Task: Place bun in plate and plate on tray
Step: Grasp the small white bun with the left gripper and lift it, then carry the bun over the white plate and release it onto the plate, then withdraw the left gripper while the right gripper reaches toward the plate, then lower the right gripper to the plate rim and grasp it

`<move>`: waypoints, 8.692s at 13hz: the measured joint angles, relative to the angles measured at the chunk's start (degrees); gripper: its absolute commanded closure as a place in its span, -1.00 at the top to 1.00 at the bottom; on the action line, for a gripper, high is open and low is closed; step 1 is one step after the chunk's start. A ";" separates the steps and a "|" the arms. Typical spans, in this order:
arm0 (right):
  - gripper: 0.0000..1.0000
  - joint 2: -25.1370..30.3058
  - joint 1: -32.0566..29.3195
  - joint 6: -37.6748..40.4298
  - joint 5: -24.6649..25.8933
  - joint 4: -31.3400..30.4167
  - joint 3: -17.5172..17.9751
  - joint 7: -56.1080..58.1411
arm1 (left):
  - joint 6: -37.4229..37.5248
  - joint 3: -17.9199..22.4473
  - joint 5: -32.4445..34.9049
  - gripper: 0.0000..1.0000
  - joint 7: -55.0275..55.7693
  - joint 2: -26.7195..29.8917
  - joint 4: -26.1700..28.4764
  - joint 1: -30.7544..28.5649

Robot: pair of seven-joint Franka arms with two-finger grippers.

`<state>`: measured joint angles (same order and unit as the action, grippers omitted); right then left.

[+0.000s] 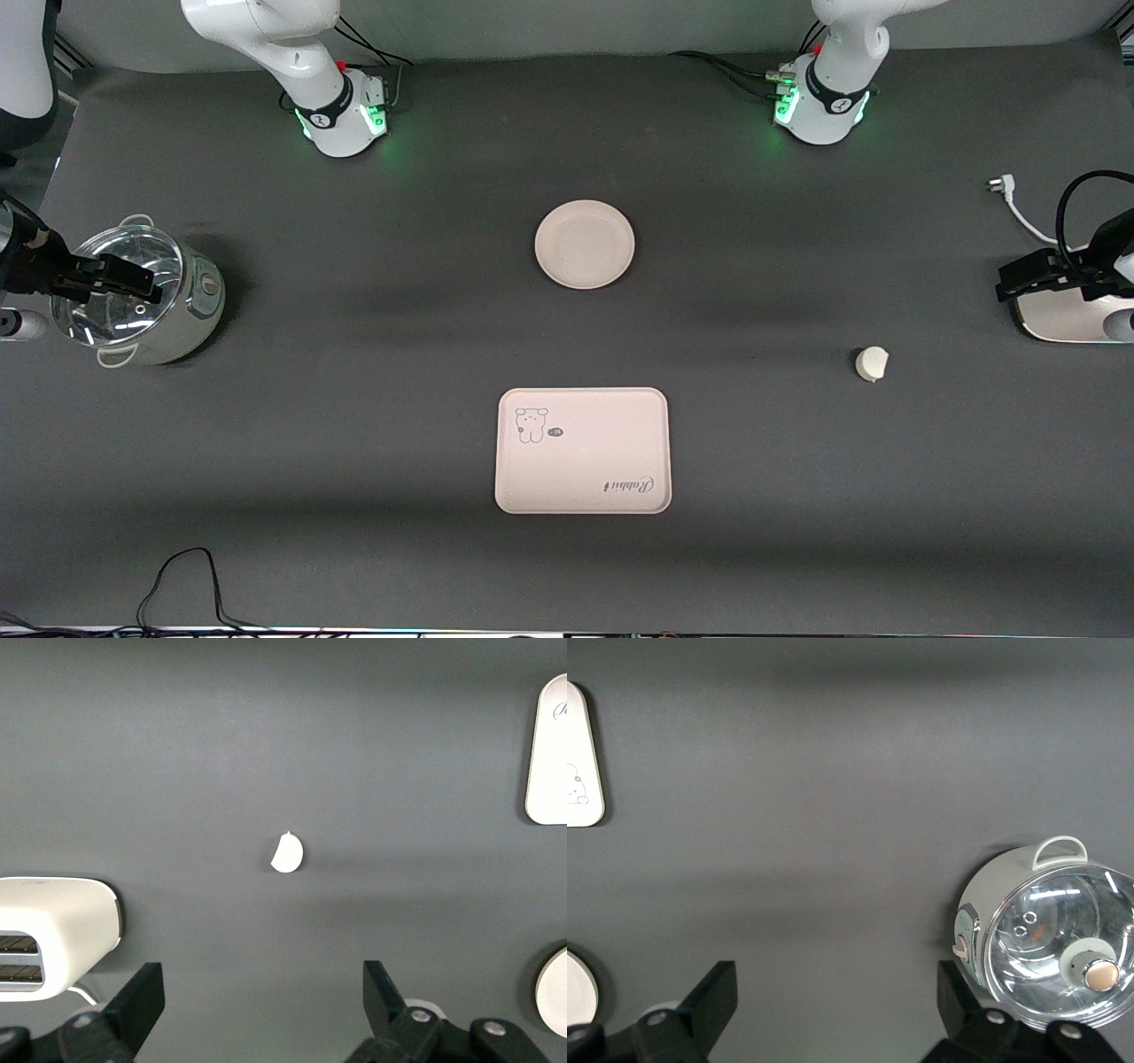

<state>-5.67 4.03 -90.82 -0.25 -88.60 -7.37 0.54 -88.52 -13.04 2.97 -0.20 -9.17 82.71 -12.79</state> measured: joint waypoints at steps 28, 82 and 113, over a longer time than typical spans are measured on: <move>1.00 -0.01 0.01 0.01 0.00 -0.49 -0.14 0.00 | -57.48 0.71 2.07 -1.00 -0.06 -17.52 38.13 -0.22; 1.00 0.66 50.23 -5.53 -4.37 -4.06 0.83 -50.52 | -7.73 -6.16 -2.06 1.00 10.84 6.58 12.15 -7.10; -0.47 -15.69 55.16 -77.57 -15.81 -48.22 2.66 -42.44 | -5.69 -7.01 -2.07 1.00 10.83 6.57 12.38 -7.11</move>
<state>-21.36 59.19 -168.40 -16.06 -136.82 -4.71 -41.90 -94.21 -20.05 0.90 10.63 -2.59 95.10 -19.89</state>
